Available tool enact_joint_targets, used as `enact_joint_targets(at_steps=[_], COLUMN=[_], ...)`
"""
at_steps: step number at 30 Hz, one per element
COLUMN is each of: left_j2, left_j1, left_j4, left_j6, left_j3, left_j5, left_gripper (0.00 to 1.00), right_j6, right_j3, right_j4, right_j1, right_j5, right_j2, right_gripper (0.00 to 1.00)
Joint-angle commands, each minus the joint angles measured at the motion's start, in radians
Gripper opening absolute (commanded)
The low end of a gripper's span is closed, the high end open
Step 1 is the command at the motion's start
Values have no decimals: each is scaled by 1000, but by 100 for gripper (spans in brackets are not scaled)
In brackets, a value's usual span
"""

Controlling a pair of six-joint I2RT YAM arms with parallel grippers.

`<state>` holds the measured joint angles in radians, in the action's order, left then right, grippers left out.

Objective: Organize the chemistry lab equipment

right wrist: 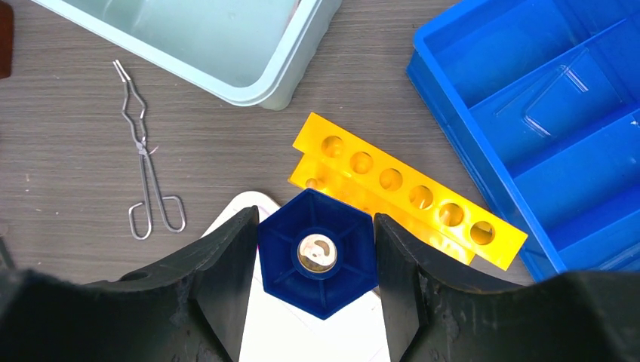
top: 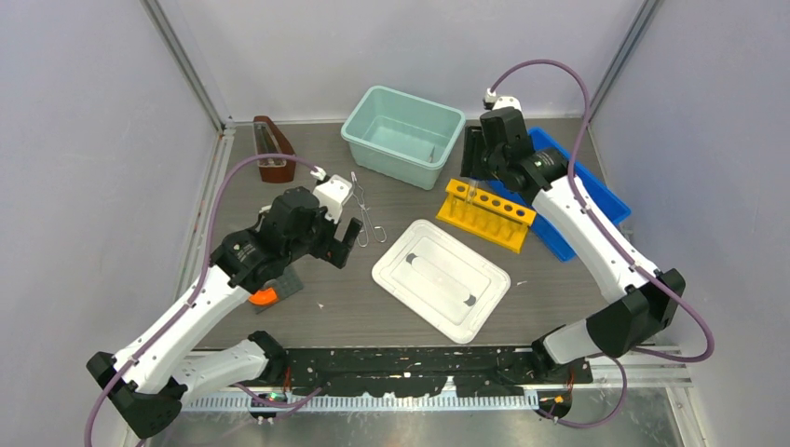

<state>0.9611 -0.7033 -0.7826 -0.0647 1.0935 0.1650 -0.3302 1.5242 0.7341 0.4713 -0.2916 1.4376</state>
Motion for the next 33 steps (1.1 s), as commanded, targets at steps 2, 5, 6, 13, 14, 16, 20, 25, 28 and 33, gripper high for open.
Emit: enact_joint_targets(at_steps=[2, 5, 6, 13, 14, 16, 20, 25, 28, 33], left_j2=[-11, -9, -9, -3, -1, -2, -5, -4, -3, 1], left_j1=[-4, -4, -4, -4, -4, -4, -5, -4, -5, -4], left_j4=[31, 31, 31, 35, 34, 34, 39, 41, 42, 44], left_j6=[22, 23, 23, 25, 25, 25, 27, 26, 28, 28], left_j3=[-7, -9, -10, -12, -12, -13, -16, -18, -21, -24], left_j5=[20, 21, 22, 18, 18, 19, 25, 31, 36, 37], left_gripper=[100, 100, 100, 100, 100, 100, 100, 100, 100, 100], right_j6=[18, 16, 16, 23, 22, 14, -1, -1, 5, 13], right_j3=[37, 25, 24, 12, 9, 2, -18, -31, -13, 70], right_j4=[-61, -80, -83, -107, -105, -97, -88, -91, -91, -36], right_j1=[5, 6, 6, 6, 6, 5, 6, 6, 6, 6], right_j5=[-26, -17, -14, -12, -11, -7, -5, -2, -1, 5], right_j2=[21, 31, 32, 49, 51, 55, 62, 78, 85, 90], right_gripper=[36, 36, 36, 36, 36, 36, 36, 36, 36, 36])
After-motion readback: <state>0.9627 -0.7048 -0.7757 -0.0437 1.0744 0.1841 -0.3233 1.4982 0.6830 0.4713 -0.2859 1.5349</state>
